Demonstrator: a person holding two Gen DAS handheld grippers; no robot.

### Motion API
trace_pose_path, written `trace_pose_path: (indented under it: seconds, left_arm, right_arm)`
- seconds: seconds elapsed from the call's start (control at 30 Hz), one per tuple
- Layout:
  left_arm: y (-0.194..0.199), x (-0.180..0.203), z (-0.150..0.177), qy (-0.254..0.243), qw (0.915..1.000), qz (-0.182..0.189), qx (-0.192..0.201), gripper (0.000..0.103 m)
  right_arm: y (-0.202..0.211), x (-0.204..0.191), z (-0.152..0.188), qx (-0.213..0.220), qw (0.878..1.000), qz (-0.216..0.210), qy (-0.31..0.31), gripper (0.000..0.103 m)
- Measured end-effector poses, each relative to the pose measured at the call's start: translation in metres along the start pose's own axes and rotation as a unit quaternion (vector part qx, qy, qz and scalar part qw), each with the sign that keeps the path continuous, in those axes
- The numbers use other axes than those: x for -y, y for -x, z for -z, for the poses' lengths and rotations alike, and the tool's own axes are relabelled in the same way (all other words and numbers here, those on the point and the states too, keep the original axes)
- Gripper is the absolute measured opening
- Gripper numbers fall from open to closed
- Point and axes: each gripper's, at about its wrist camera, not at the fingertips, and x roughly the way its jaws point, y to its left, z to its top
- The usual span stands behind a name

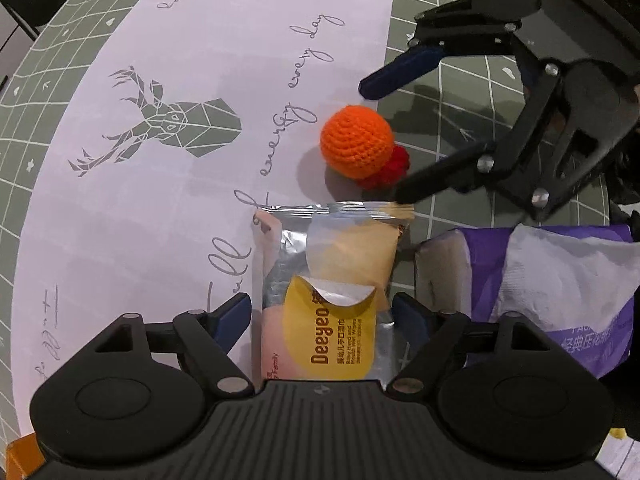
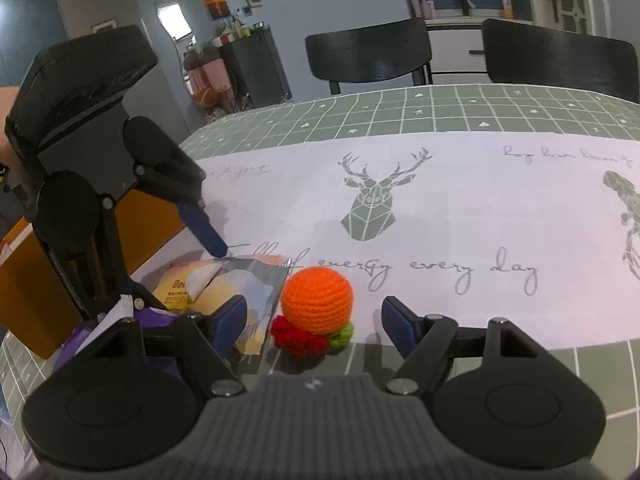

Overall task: Organize soft objects
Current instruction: 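Grasp the Deeyeo snack packet with the left tool while the right tool grasps the orange crocheted ball, then lift the snack packet and crocheted ball and carry them to the orange box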

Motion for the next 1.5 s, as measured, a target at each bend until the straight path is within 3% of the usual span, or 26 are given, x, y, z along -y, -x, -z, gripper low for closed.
trace_pose_path:
  seconds: [0.17,0.23,0.33,0.4,0.43,0.57,0.8,0.93,1.13,1.5]
  left_arm:
    - [-0.008,-0.013,0.005,0.036,0.9992,0.018,0.003,0.096]
    - [-0.012,-0.019,0.006,0.048,0.9985,0.026,0.005,0.097]
    - [-0.013,-0.019,0.008,0.048,0.9985,0.022,0.011,0.097]
    - [-0.013,-0.021,0.007,0.050,0.9985,0.011,0.017,0.089]
    - [-0.012,-0.022,0.007,0.055,0.9982,0.008,0.021,0.076]
    - [-0.007,-0.020,0.007,0.050,0.9980,-0.022,0.032,0.064]
    - [0.003,-0.009,0.013,0.057,0.9948,-0.070,0.047,0.059]
    - [0.019,-0.005,0.021,0.067,0.9932,-0.080,0.052,0.059]
    - [0.043,0.005,0.036,0.095,0.9861,-0.125,0.053,0.059]
    - [0.081,0.054,0.078,0.116,0.9801,-0.155,0.043,0.059]
  right_arm:
    - [-0.012,-0.003,-0.004,-0.010,1.000,0.008,0.009,0.065]
    - [-0.016,-0.004,-0.004,-0.015,1.000,0.017,0.014,0.053]
    - [-0.020,-0.005,-0.002,-0.022,0.999,0.017,0.018,0.046]
    - [-0.020,-0.005,-0.001,-0.019,1.000,0.017,0.018,0.045]
    - [-0.019,-0.005,0.000,-0.018,1.000,0.018,0.017,0.045]
    - [-0.012,-0.001,0.001,-0.009,1.000,0.027,0.009,0.044]
    - [0.004,0.003,0.005,-0.002,0.999,0.040,0.000,0.044]
    - [0.014,0.000,0.009,-0.002,0.999,0.043,0.004,0.044]
    - [0.026,-0.006,0.013,-0.001,0.999,0.048,0.011,0.044]
    - [0.054,-0.019,0.033,-0.005,0.998,0.060,0.022,0.044]
